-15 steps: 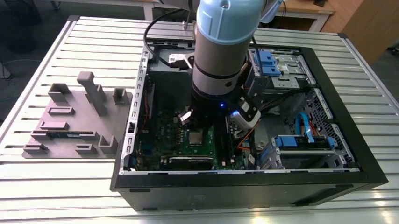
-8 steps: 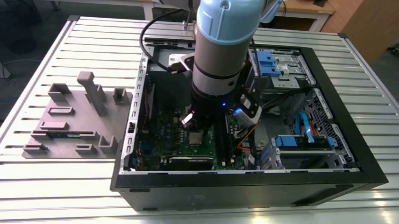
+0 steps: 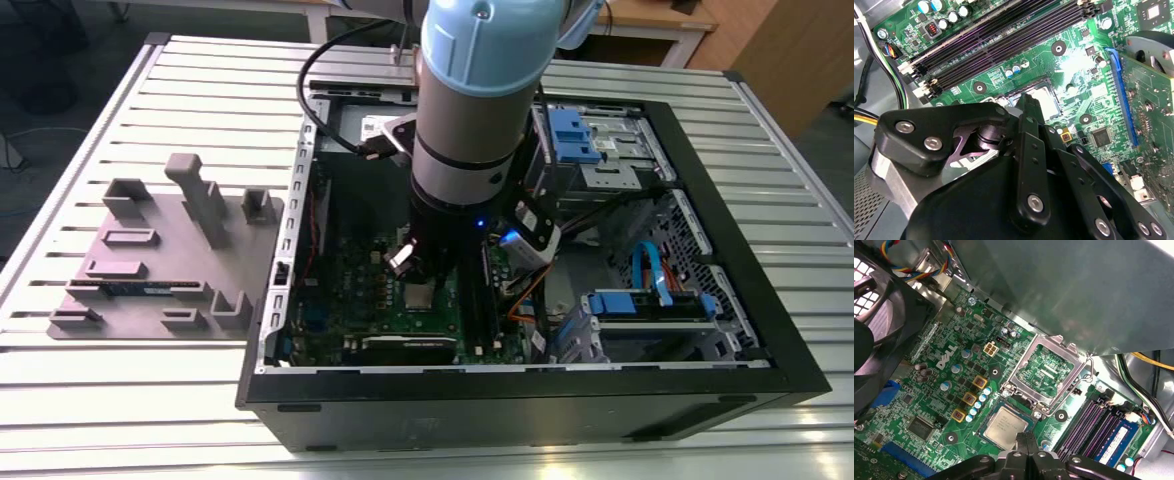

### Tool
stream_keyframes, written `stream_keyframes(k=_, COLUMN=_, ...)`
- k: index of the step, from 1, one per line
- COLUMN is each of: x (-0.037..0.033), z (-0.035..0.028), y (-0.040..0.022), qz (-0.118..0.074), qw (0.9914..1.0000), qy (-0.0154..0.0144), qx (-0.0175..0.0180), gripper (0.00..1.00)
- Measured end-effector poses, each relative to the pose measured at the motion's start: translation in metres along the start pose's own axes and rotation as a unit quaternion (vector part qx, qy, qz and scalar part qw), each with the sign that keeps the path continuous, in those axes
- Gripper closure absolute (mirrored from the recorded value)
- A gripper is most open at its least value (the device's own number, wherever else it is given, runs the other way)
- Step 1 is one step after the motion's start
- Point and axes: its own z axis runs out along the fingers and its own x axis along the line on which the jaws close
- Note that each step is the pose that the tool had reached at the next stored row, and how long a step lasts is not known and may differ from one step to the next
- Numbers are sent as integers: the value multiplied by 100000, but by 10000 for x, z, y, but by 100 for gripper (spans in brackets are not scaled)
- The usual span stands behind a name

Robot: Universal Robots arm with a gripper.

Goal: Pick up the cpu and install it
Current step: 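Close the cpu cover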

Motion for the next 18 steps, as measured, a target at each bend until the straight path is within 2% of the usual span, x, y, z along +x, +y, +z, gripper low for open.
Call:
stream_keyframes(k=7, x=-32, z=1, y=-14, qz=-102, qw=100000, qy=-2, qx=-6, gripper=89)
stream_keyframes(k=10, x=-59, z=0, y=-32, qz=-855, qw=99996, qy=-21, qx=-74, gripper=89)
stream_keyframes(k=13, x=-77, z=0, y=-43, qz=-2031, qw=99978, qy=-278, qx=-510, gripper=89)
stream_keyframes(k=16, x=-84, z=0, y=-45, qz=-2831, qw=99946, qy=-849, qx=-1406, gripper=89)
stream_keyframes(k=18, x=-97, z=2, y=-30, qz=-2942, qw=99939, qy=-979, qx=-1596, gripper=89)
